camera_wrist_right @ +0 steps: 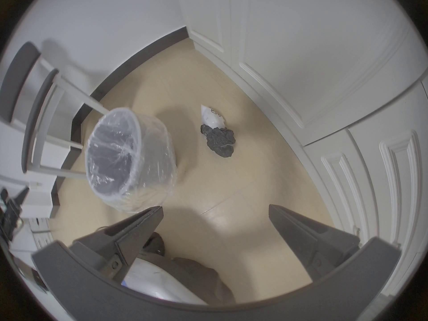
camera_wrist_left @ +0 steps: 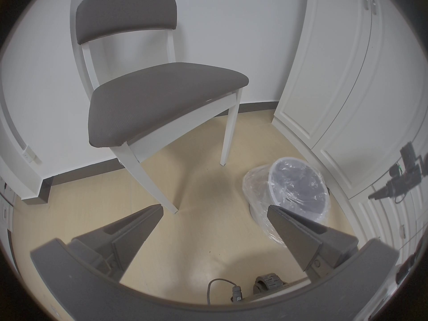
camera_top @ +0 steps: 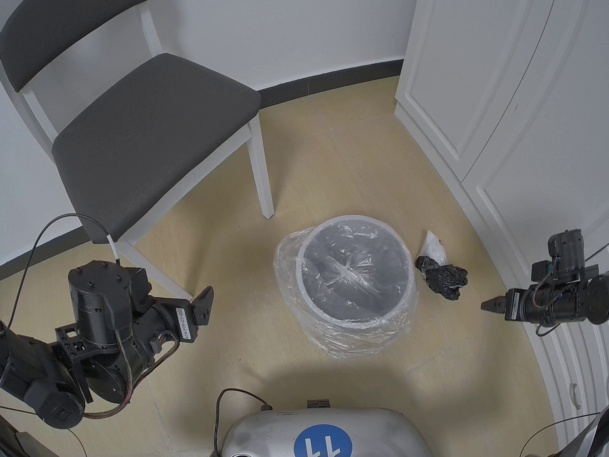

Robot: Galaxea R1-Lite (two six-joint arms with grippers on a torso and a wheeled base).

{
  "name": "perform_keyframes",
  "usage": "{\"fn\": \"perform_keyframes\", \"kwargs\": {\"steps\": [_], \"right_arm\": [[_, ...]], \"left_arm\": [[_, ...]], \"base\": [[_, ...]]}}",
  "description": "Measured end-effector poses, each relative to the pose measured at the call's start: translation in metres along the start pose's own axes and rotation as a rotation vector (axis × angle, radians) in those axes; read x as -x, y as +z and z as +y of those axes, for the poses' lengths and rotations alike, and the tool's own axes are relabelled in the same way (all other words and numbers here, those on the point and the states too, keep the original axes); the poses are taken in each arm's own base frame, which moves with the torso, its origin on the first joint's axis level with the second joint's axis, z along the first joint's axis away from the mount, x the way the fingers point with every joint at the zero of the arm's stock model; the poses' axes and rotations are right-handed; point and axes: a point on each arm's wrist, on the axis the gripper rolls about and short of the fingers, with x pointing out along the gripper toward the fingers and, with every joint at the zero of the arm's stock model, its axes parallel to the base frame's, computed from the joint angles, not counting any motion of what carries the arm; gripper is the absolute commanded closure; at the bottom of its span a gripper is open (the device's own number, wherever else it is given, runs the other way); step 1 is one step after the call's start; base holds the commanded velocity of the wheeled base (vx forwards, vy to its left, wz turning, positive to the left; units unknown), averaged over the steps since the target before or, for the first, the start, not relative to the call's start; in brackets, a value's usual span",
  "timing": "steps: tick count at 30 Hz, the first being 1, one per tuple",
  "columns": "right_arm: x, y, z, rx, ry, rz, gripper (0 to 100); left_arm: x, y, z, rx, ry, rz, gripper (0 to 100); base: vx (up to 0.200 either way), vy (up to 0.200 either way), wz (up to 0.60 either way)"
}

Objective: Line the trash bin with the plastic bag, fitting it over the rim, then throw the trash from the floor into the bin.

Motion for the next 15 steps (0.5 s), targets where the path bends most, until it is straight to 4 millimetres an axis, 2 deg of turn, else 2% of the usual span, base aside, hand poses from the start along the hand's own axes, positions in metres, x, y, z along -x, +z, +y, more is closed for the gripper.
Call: {"fn": "perform_keyframes", "kwargs": {"steps": [8,15], "right_arm": [[-0.013,0.025,-0.001,-0.072,0.011,-0.061,0],[-0.022,0.022,-0.011,-0.089,0.031,-0.076,0]], "left_arm": [[0.001,-0.004,0.0,-0.011,-0.013,0.015,0],[0.002,-0.005,0.0,-0.012,-0.014,0.017,0]], "base": [[0.0,0.0,0.0],[0.0,0.0,0.0]]}}
